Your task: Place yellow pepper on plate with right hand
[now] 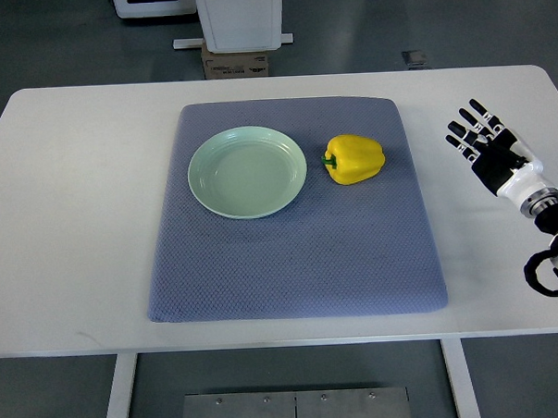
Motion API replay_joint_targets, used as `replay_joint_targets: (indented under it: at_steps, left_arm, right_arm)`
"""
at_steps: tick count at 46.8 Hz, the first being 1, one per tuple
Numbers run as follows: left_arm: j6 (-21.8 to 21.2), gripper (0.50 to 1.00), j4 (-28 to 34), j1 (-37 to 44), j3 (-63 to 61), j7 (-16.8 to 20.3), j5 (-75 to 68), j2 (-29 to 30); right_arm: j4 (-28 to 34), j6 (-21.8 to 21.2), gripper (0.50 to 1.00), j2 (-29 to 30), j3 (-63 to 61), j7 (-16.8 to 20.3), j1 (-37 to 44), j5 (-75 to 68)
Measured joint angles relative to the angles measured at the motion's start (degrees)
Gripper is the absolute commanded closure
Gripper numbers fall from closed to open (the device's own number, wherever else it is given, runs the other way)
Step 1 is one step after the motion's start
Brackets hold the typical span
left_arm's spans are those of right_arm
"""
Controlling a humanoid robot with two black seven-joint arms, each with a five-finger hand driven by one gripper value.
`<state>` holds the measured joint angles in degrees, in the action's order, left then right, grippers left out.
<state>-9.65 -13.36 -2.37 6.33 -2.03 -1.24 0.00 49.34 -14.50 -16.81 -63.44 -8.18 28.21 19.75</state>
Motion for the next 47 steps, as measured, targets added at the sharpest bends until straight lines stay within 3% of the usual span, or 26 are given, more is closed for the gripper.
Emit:
replay_joint_targets:
  at_steps: [47]
  left_arm:
    - [0.0, 0.500, 0.0, 0.0, 0.0, 0.0, 0.0, 0.0]
  right_arm:
    - [-1.0, -0.1, 0.500, -0.8, 0.1, 0.0, 0.0, -0.1]
